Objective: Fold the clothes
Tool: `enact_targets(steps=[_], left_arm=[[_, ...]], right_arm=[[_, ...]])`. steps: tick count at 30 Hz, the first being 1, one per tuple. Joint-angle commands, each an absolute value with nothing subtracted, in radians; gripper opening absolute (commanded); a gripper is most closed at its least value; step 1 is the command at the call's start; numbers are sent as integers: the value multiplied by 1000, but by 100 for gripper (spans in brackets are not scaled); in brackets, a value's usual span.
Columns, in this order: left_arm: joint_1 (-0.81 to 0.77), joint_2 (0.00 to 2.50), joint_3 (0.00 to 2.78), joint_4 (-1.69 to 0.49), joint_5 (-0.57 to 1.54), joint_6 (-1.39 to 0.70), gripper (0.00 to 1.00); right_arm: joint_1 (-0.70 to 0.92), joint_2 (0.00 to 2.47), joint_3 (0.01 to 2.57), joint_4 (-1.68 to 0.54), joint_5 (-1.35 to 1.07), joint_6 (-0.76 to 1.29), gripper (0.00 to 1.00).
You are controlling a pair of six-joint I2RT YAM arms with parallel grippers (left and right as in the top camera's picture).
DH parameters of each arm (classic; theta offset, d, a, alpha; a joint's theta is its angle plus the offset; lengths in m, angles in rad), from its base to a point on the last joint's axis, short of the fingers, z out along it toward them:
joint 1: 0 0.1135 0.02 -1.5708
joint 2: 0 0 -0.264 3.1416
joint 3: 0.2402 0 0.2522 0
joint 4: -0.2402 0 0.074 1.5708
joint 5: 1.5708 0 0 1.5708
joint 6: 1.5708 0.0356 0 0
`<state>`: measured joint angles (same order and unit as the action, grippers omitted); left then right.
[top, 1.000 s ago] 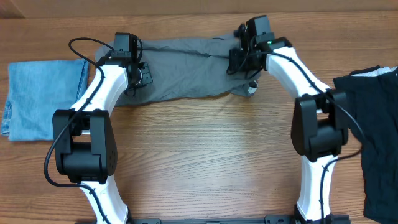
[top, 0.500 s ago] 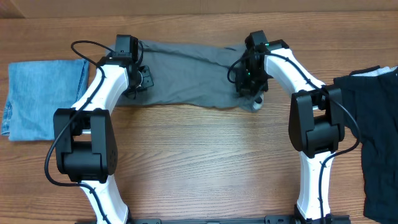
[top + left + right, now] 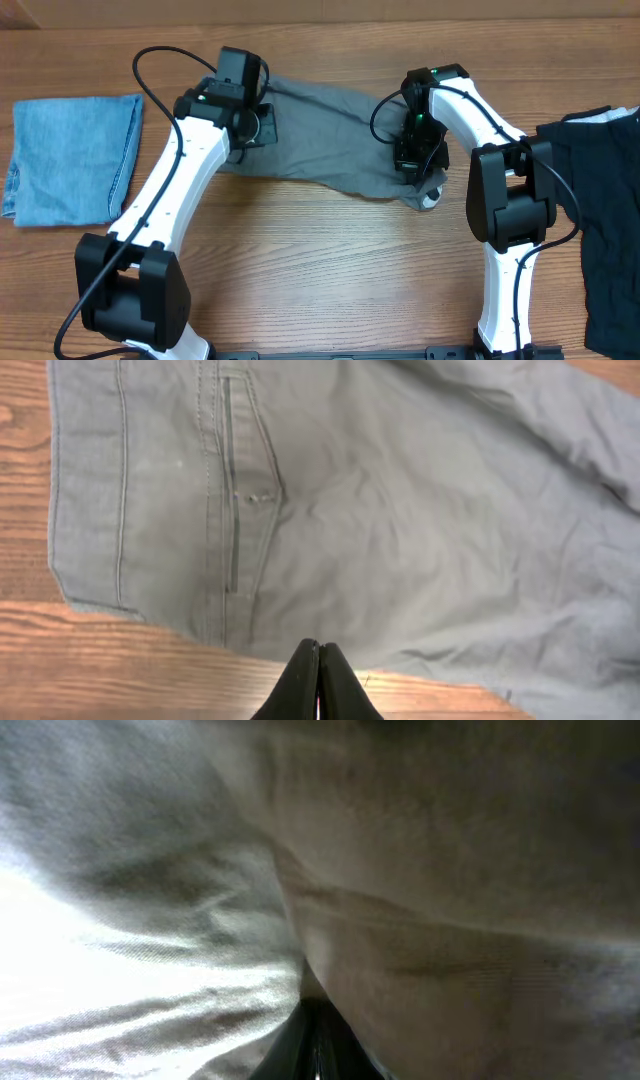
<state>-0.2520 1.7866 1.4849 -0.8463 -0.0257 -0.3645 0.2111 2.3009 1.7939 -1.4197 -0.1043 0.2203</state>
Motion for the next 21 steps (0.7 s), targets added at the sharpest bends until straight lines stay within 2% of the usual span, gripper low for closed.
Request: enact_targets(steps=[1, 14, 21], left_arm=[[-262, 1844, 1493, -866, -62, -382, 4], [-264, 2030, 1493, -702, -51, -397, 4], [-264, 2078, 1493, -679, -51, -397, 4]], right_arm=[[208, 2302, 1786, -1433, -68, 237, 4], [265, 2241, 1786, -1488, -60, 242, 4], [286, 2098, 1786, -1486, 2, 297, 4]])
